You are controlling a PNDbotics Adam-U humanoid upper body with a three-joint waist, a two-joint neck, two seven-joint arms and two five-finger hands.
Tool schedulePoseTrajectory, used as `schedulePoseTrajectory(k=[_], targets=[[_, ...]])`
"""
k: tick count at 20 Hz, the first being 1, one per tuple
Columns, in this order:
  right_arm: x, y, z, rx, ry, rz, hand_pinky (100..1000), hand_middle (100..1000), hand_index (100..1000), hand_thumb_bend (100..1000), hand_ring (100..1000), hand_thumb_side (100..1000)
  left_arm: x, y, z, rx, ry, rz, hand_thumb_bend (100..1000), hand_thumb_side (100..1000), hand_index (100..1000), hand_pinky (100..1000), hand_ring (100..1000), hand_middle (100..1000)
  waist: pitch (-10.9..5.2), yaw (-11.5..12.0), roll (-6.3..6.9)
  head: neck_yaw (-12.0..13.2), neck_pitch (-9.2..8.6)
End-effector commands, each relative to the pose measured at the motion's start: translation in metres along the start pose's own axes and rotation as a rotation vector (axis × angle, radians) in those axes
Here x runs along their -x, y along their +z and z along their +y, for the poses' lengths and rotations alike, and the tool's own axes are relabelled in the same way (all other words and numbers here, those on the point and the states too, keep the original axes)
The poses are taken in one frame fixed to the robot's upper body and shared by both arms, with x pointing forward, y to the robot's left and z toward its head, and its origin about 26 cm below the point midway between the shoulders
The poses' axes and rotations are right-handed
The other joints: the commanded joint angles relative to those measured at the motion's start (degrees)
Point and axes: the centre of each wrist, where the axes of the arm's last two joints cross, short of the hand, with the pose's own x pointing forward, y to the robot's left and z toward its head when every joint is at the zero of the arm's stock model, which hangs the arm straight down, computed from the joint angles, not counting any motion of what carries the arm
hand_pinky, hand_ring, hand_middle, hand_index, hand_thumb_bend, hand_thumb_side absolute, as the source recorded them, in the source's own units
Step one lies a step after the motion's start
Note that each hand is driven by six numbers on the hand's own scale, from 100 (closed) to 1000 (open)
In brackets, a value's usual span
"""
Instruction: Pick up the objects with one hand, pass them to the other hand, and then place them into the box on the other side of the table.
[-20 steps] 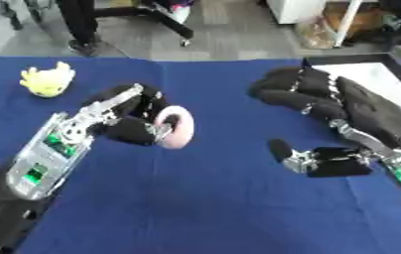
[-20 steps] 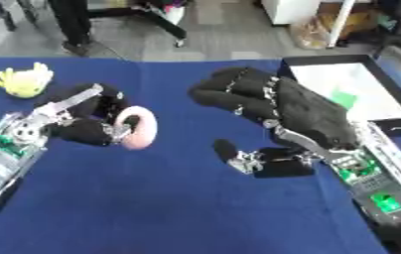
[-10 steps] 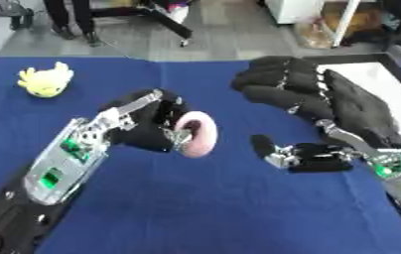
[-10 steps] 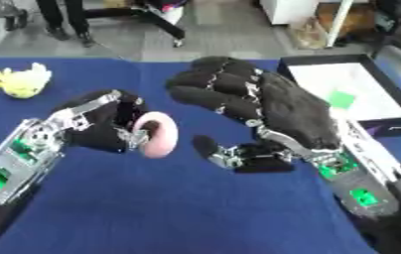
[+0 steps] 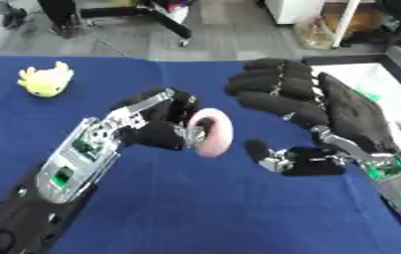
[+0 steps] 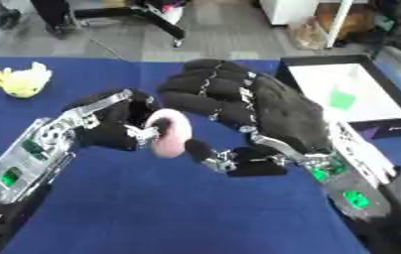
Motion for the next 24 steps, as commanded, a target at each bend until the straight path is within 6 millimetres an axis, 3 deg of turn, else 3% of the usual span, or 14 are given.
schedulePoseTrajectory(k=[1,9,17,24], targets=[[-0.002,-0.004,-0.006,0.005,0.023,-0.025,872,856,1000,100,842,100,-0.016,0.001,0.006,-0.021,0.004,-0.063,100,122,498,419,388,306,-0.83,0.0,0.06,0.1,-0.19],[-0.003,-0.002,-0.003,-0.003,0.027,-0.023,870,854,999,100,840,100,-0.023,0.009,0.009,-0.034,0.033,-0.107,100,124,499,425,390,308,-0.78,0.1,0.06,-0.1,-0.08],[-0.002,-0.004,-0.005,0.022,0.046,-0.029,861,841,987,100,829,100,-0.036,0.009,0.0,0.065,0.074,-0.145,100,126,503,430,394,312,-0.8,0.3,0.0,-0.3,0.12],[0.0,-0.008,-0.007,0.07,0.069,-0.034,852,825,975,100,816,100,-0.035,0.004,-0.009,0.128,0.106,-0.123,100,141,504,432,395,314,-0.8,0.1,0.09,-0.3,0.28]])
